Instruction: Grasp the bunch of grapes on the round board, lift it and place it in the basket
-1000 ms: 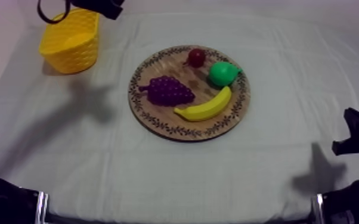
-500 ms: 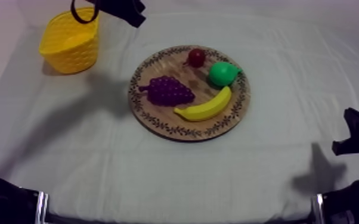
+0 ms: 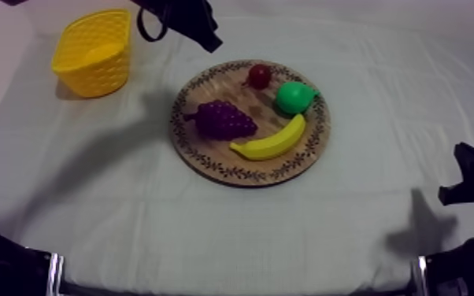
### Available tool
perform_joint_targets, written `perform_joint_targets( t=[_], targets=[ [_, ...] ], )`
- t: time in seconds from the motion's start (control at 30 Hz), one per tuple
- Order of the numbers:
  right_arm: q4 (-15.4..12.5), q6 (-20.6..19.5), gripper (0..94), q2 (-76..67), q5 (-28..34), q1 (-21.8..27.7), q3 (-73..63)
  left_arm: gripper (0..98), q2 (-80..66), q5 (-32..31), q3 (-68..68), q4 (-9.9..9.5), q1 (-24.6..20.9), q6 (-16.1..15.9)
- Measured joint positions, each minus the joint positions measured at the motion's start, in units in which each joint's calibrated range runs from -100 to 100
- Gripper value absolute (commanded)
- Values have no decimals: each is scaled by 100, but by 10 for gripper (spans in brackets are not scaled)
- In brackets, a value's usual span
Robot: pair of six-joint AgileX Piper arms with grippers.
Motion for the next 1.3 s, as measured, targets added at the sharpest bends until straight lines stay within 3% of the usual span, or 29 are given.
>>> perform_joint_targets(
  t=[0.37,0.8,1.07,1.1,1.17,1.3],
  targets=[
    [0,0,3,0,0,0,0,0,179,-180,42,55,-22,-78],
    [0,0,3,0,0,0,0,0,151,326,440,-254,237,-1102],
    [0,0,3,0,0,0,0,3,113,460,579,-286,287,-1274],
    [0,0,3,0,0,0,0,26,104,481,604,-278,287,-1271],
    [0,0,3,0,8,0,0,162,104,491,611,-267,290,-1271],
    [0,0,3,0,8,0,0,579,89,514,741,-269,295,-1305]
  ],
)
